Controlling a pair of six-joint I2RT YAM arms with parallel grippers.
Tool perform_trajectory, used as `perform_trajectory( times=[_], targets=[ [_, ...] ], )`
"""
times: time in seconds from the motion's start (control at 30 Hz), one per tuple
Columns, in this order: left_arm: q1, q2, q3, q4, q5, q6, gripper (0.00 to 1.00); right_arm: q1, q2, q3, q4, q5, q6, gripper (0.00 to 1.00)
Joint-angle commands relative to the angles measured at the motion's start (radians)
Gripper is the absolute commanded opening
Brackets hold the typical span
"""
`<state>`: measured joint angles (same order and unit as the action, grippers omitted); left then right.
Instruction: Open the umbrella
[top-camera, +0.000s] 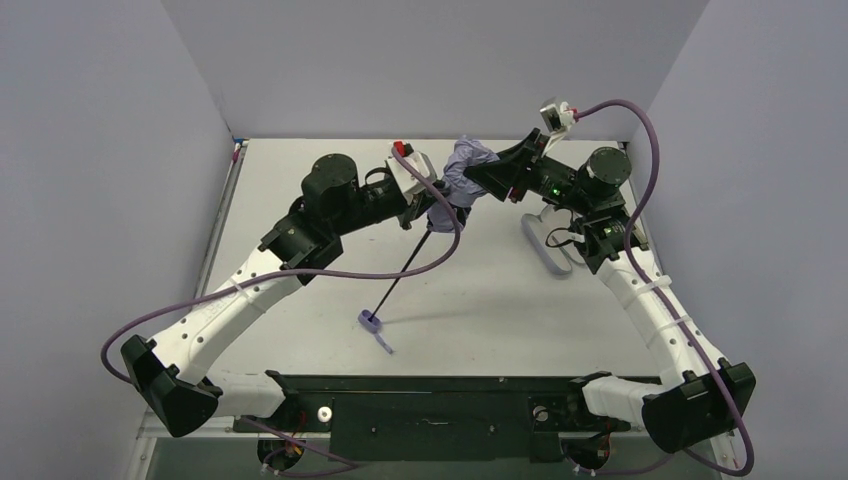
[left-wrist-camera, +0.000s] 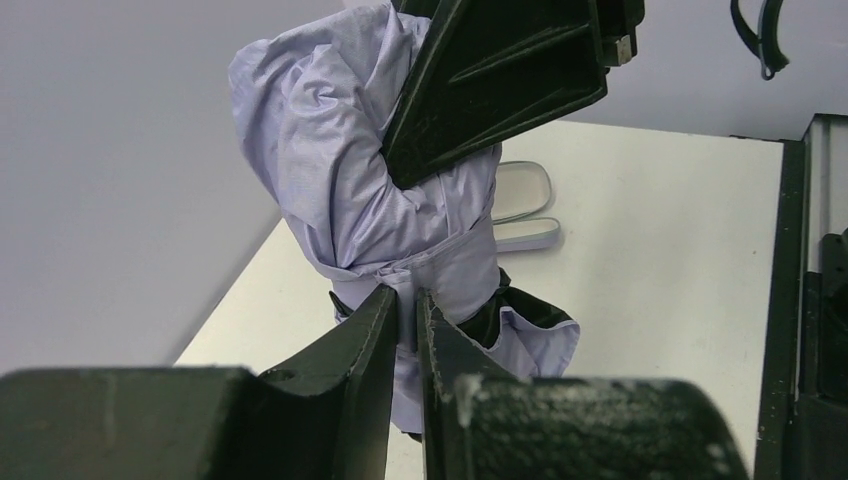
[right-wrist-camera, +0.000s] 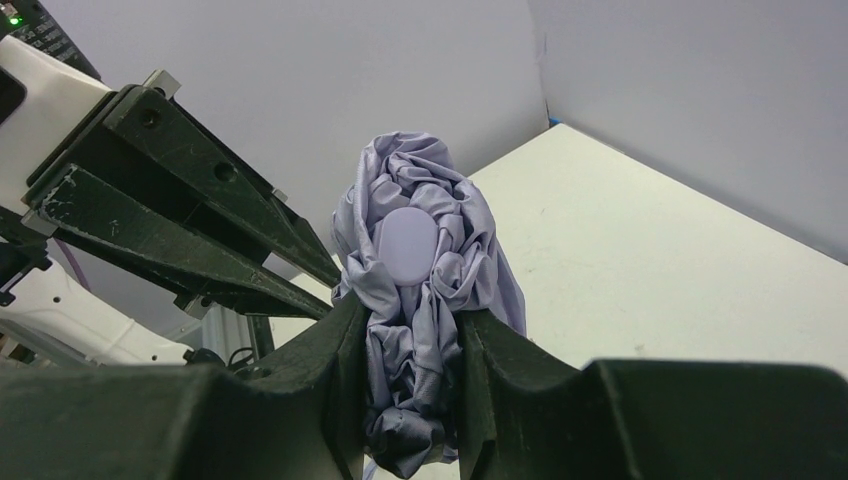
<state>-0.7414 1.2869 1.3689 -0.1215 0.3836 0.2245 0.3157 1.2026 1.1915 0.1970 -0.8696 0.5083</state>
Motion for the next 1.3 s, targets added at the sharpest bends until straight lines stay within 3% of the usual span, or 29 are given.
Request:
perform_trajectory(
  times=[0.0, 0.2, 0.23, 0.3, 0.63, 1.27],
  targets=[
    [-0.044, 0.005, 0.006, -0.007, -0.043, 0.028, 0.09, 0.012, -0.032, 0.045, 0.074, 0.02, -0.045, 0.0],
    [-0.043, 0.05, 0.043, -0.029, -0.236, 0.026, 0.13, 0.013, -0.04, 0.038, 0.094, 0.0, -0.03, 0.0],
    [-0.039, 0.062, 0.049, -0.041, -0.239, 0.021, 0.09, 0.014, -0.043, 0.037, 0.096, 0.004, -0.03, 0.0],
    [-0.037, 0.067, 0.059, -0.051, -0.211, 0.019, 0.01, 0.014, -0.043, 0.036, 0.096, 0.015, -0.031, 0.0],
    [-0.085, 0.036, 0.003, -0.049, 0.032, 0.079, 0.0, 0.034, -0.047, 0.04, 0.077, 0.163, -0.062, 0.0],
    [-0.113, 0.087, 0.034, -0.061, 0.144, 0.048, 0.0, 0.048, -0.043, 0.031, 0.128, 0.295, -0.013, 0.0]
  ],
)
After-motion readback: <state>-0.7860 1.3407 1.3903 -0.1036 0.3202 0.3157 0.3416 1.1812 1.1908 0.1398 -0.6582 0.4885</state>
